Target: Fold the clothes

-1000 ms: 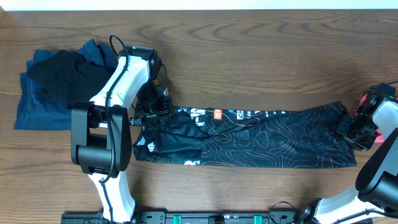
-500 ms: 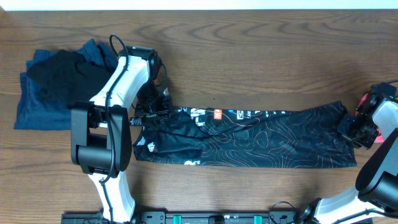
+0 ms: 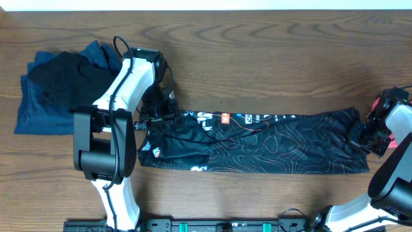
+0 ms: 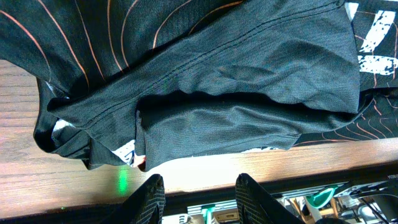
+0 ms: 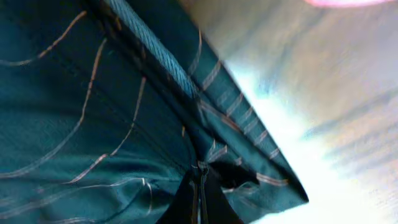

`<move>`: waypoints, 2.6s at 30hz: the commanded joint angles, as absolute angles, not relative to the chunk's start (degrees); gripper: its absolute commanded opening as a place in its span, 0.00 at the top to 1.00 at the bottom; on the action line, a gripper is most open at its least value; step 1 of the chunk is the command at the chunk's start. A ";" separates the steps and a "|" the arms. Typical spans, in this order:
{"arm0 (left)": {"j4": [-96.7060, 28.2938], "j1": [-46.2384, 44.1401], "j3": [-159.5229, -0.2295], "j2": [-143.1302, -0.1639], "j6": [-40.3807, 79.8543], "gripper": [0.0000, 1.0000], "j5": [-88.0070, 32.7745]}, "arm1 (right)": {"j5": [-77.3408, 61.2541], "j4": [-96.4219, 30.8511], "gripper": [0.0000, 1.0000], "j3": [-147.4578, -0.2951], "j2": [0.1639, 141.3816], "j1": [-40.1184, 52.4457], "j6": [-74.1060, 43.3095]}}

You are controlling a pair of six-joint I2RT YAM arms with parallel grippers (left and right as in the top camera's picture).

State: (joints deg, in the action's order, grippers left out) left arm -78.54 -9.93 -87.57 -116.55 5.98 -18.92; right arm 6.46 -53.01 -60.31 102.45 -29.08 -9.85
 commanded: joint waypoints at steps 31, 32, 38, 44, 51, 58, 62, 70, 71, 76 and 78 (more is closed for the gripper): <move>-78.48 -9.85 -87.59 -116.07 5.65 0.60 -18.76 | 13.04 -60.10 0.94 -61.06 102.00 -34.92 -19.73; -78.48 -9.85 -87.59 -116.07 5.65 0.60 -18.76 | 12.60 -60.01 0.92 -61.06 102.00 -34.92 -19.70; -78.50 -9.85 -87.59 -116.07 5.65 0.60 -18.76 | 10.44 -59.18 0.90 -61.78 102.00 -34.92 -19.70; -78.48 -9.85 -87.59 -116.07 5.65 0.60 -18.76 | 10.00 -60.34 0.88 -64.95 101.93 -34.92 -19.70; -78.46 -9.85 -87.59 -116.07 5.65 0.60 -18.76 | 4.47 -57.58 0.55 -67.18 101.91 -34.92 -14.81; -78.00 -9.85 -87.59 -116.07 5.65 0.60 -18.79 | -1.91 -54.72 0.35 -66.98 102.63 -34.92 -5.02; -77.87 -9.85 -87.59 -116.07 5.65 0.60 -18.76 | -1.74 -53.19 0.27 -66.89 103.94 -34.96 -3.05; -77.62 -9.85 -87.59 -116.07 5.65 0.60 -18.76 | -0.69 -52.84 0.25 -66.85 108.25 -34.96 -3.03; -77.62 -9.85 -87.59 -116.07 5.65 0.60 -18.76 | -0.69 -52.77 0.25 -66.85 108.79 -34.96 -3.05; -77.62 -9.85 -87.59 -116.07 5.65 0.60 -18.76 | -0.78 -52.71 0.27 -66.85 110.76 -34.92 -3.07; -77.60 -9.85 -87.59 -116.07 5.65 0.60 -18.76 | -0.91 -52.69 0.32 -66.85 110.91 -34.85 -3.07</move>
State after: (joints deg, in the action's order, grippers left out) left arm -77.49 -9.93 -87.57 -116.55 5.98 -18.92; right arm -0.91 -52.86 -66.59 109.43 -34.54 -3.73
